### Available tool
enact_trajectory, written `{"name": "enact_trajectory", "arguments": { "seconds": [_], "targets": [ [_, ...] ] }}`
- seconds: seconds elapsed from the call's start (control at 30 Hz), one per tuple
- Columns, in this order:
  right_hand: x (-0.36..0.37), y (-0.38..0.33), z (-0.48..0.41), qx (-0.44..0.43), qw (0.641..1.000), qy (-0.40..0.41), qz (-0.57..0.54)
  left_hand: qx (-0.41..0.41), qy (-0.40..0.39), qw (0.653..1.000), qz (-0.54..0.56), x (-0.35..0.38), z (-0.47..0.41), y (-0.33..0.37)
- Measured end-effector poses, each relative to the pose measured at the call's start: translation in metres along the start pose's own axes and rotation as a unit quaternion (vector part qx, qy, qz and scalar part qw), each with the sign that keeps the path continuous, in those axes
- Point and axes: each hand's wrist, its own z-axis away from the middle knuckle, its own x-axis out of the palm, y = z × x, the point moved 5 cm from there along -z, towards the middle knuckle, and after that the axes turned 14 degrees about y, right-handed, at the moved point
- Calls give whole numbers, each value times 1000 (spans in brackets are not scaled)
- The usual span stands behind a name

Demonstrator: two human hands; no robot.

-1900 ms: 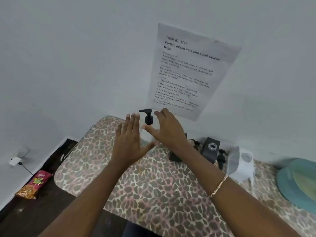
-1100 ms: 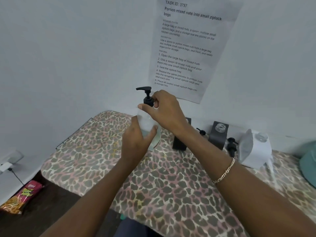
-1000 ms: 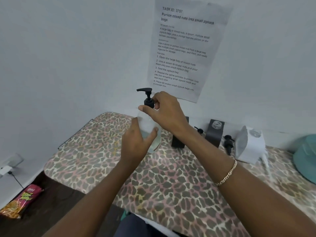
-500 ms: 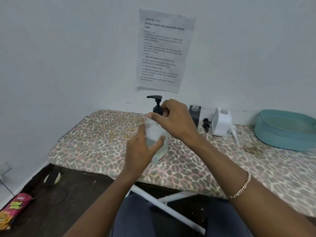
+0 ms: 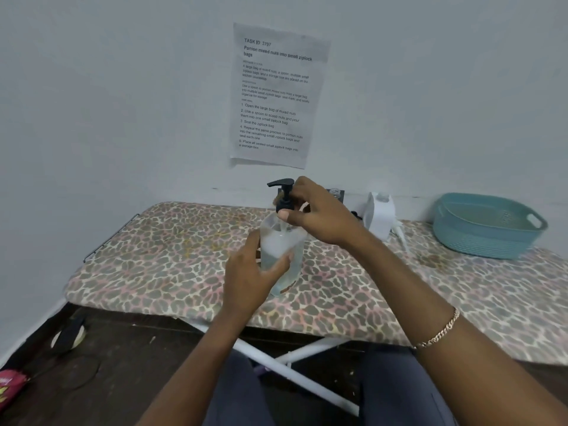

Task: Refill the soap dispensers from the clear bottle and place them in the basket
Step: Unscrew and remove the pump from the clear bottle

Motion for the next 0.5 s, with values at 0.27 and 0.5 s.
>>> {"name": "enact_trajectory", "arguments": {
  "seconds": [0.27,0.5],
  "targets": [
    [2,-1,16,53,987,135,-68,-45,25,998,34,-1,17,-3],
    [10,5,15,62,978,62,-187,-45,29,998,42,0,19,-6]
  ]
}}
